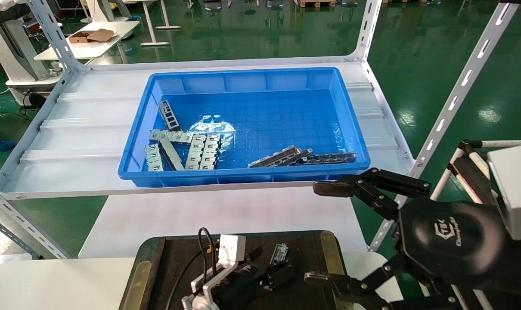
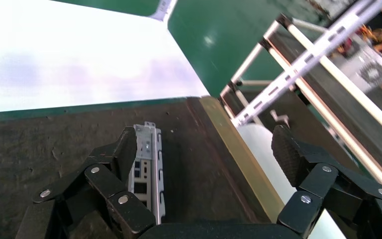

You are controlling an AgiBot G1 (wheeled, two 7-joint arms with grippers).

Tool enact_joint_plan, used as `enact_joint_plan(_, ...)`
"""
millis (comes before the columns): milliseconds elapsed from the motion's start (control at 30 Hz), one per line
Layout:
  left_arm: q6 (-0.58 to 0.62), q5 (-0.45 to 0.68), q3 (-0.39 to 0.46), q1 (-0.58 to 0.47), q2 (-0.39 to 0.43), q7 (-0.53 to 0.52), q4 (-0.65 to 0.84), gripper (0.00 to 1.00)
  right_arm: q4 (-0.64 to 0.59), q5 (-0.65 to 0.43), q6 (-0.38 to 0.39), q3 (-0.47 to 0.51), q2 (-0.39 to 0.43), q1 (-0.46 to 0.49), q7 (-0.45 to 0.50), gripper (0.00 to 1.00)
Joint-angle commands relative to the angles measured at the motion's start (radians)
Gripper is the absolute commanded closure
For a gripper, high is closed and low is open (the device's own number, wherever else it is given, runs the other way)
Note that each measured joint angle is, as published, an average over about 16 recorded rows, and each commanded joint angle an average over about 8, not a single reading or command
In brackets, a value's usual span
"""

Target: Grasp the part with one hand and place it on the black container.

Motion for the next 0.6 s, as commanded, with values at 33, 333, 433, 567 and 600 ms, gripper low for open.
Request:
enact_joint_plan(33, 0.041, 0.035, 0.005, -0.02, -0.039, -0.034, -0.034, 0.0, 0.0, 0.0, 0.0, 0.0, 0.0, 0.0, 0.0, 0.0)
enact_joint_plan(333, 0.114, 0.194, 0.03, -0.08, -0.18, -0.109, -0.131, 0.0, 0.0, 0.0, 0.0, 0.0, 0.0, 0.0, 0.0, 0.0)
enact_joint_plan(433, 0.112, 0.255, 0.045, -0.093, -0.215, -0.124, -0.146, 0.0, 0.0, 0.0, 0.0, 0.0, 0.0, 0.0, 0.0, 0.0)
enact_joint_plan(567, 0.08, 0.346, 0.072, -0.106, -0.251, -0.164, -0.156, 0.0, 0.0, 0.0, 0.0, 0.0, 0.0, 0.0, 0.0, 0.0)
enact_joint_plan(600, 0.066, 0.372, 0.082, -0.108, -0.259, -0.18, -0.157, 0.0, 0.0, 0.0, 0.0, 0.0, 0.0, 0.0, 0.0, 0.0)
